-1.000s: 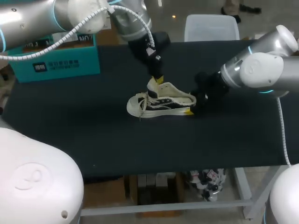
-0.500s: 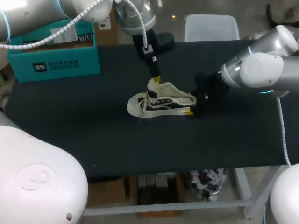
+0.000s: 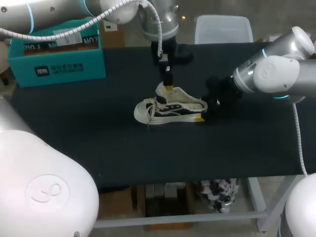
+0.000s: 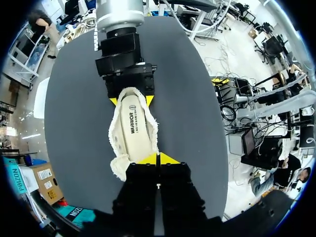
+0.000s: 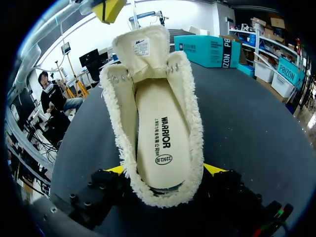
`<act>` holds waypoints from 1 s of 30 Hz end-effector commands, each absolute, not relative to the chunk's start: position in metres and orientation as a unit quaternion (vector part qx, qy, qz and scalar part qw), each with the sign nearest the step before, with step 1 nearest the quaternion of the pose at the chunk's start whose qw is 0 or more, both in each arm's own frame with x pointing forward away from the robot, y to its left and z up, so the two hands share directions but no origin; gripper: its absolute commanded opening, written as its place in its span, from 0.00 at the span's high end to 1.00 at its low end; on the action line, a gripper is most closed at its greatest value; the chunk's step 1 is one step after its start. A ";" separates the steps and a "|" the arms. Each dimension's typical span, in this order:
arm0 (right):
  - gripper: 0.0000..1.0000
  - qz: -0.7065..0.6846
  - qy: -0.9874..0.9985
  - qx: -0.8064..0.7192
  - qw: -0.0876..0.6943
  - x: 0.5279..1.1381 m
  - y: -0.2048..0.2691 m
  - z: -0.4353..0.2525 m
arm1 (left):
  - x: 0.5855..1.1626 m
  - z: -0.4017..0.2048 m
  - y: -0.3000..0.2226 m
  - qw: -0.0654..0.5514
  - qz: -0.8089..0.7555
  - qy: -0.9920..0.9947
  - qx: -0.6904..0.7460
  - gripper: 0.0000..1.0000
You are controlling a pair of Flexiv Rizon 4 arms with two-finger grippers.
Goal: Open the shoe tongue, take the insole out of the shoe, put the insole back into the shoe, and pack the shoe into the shoebox
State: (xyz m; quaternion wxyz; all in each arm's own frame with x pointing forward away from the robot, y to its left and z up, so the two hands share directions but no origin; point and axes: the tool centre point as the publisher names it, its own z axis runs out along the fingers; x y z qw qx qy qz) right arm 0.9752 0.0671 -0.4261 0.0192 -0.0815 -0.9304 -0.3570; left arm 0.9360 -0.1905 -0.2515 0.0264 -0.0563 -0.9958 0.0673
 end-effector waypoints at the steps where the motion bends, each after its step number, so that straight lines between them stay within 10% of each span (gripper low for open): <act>1: 1.00 -0.358 -0.930 -0.082 0.018 0.974 0.064 -0.433 | 0.945 -0.271 -0.194 0.028 0.073 -0.996 -0.053 1.00; 30: 1.00 -0.358 -0.930 -0.082 0.018 0.974 0.064 -0.433 | 0.953 -0.360 -0.209 0.075 0.048 -0.991 -0.097 1.00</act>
